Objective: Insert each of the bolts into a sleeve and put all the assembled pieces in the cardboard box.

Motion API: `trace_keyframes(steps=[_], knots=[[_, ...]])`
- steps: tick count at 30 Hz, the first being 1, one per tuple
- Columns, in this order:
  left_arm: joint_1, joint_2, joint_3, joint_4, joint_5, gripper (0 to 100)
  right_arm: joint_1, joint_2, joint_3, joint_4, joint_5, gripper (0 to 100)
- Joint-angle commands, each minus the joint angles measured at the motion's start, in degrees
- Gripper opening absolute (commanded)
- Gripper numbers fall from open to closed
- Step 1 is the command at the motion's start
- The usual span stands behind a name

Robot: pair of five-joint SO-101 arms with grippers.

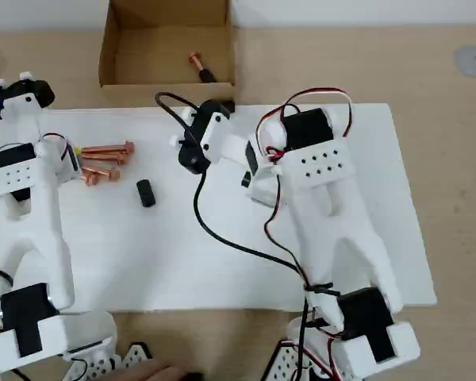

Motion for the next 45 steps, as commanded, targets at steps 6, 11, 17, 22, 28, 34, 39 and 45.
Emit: trace_keyframes(steps=[6,11,17,22,28,34,39,45], knots=[[0.44,11.21,-3.87,-0.44,14.51,15,-0.40,-2.68,0.13,-0.35,0.35,1.2],[0.70,13.14,-6.15,-0.35,14.77,15,-0.40,-2.51,0.13,-0.53,0.35,1.2],[0.35,12.97,-7.30,0.35,14.95,15,-0.40,-2.33,0.13,-0.62,0.35,1.2],[0.70,6.46,-10.99,5.80,14.68,15,-0.40,-2.33,0.13,-0.70,0.44,1.2],[2.55,-4.18,-10.11,6.24,4.04,15,-0.40,-2.33,0.13,-0.70,1.14,1.2],[4.48,-4.26,-7.30,5.80,-2.81,15,-0.40,-2.33,0.13,-0.70,1.14,1.2],[4.92,-3.38,-5.10,3.08,2.73,15,-0.40,-2.33,0.13,-0.70,1.14,1.2],[4.84,-0.84,-1.23,-4.13,19.43,15,-0.40,-2.33,0.13,-0.44,1.14,1.2]])
